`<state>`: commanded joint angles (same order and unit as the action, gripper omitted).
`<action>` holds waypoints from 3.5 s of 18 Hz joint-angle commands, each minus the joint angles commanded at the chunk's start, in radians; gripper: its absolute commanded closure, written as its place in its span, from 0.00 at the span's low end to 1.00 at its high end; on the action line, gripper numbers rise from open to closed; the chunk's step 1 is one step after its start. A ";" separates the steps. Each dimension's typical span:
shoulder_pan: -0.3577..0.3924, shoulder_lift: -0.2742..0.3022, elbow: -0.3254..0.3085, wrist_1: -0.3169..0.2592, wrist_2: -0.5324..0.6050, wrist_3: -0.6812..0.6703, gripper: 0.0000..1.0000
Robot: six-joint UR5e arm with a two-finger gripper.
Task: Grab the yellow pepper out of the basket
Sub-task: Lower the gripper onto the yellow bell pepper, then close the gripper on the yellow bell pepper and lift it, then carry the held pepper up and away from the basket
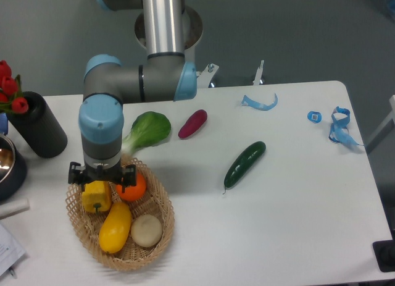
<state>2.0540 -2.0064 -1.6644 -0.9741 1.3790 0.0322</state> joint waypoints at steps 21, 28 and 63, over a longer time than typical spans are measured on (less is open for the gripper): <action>-0.025 -0.072 0.002 0.003 0.006 0.000 0.28; -0.023 -0.060 0.006 0.002 0.009 -0.002 1.00; 0.503 0.109 0.032 -0.014 0.143 0.813 0.97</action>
<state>2.5571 -1.8975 -1.6322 -0.9879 1.5217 0.8450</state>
